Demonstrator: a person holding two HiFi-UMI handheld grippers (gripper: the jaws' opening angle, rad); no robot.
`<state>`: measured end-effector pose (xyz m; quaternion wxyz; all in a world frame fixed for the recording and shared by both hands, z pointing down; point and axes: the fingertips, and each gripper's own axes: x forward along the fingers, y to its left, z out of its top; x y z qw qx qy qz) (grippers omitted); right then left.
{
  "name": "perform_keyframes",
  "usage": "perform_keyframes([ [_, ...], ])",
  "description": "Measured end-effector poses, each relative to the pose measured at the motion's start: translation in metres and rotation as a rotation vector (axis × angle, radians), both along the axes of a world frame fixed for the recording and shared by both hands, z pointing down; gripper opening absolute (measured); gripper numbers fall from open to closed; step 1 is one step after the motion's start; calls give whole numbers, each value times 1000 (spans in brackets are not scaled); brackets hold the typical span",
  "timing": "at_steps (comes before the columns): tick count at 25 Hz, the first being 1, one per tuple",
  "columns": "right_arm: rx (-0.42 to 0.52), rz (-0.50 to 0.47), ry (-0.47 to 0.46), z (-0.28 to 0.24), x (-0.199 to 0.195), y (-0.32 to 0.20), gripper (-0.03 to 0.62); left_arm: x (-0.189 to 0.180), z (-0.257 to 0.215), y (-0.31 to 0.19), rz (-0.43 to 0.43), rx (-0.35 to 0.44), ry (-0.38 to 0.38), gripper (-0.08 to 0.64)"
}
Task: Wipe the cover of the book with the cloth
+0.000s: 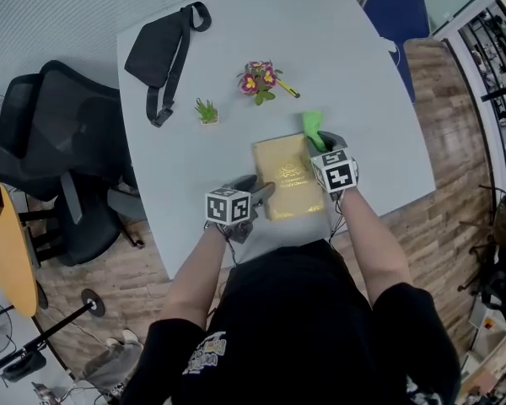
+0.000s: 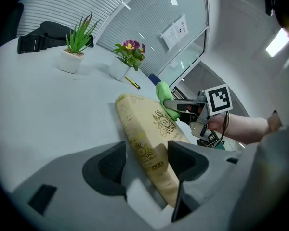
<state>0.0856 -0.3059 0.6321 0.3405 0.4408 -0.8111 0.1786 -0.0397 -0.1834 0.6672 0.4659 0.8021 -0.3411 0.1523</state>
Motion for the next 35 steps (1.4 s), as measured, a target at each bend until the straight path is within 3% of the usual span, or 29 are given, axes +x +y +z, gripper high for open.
perform_keyframes([
  [9, 20, 49, -19, -15, 17, 35, 98, 0, 0, 0, 9, 13, 4, 268],
  [14, 53, 105, -75, -38, 25, 56, 98, -5, -9, 4, 47, 81, -16, 268],
  [21, 138, 164, -139, -75, 26, 93, 98, -18, -72, -1, 22, 266, 65, 264],
  [24, 183, 200, -199, -98, 24, 110, 98, -25, -106, 3, 20, 361, 94, 194],
  [28, 257, 219, -242, -132, 20, 134, 98, -31, -149, 14, 34, 485, 85, 47],
  [35, 387, 208, -283, -190, 17, 178, 98, -29, -228, 50, 122, 741, -10, 6],
])
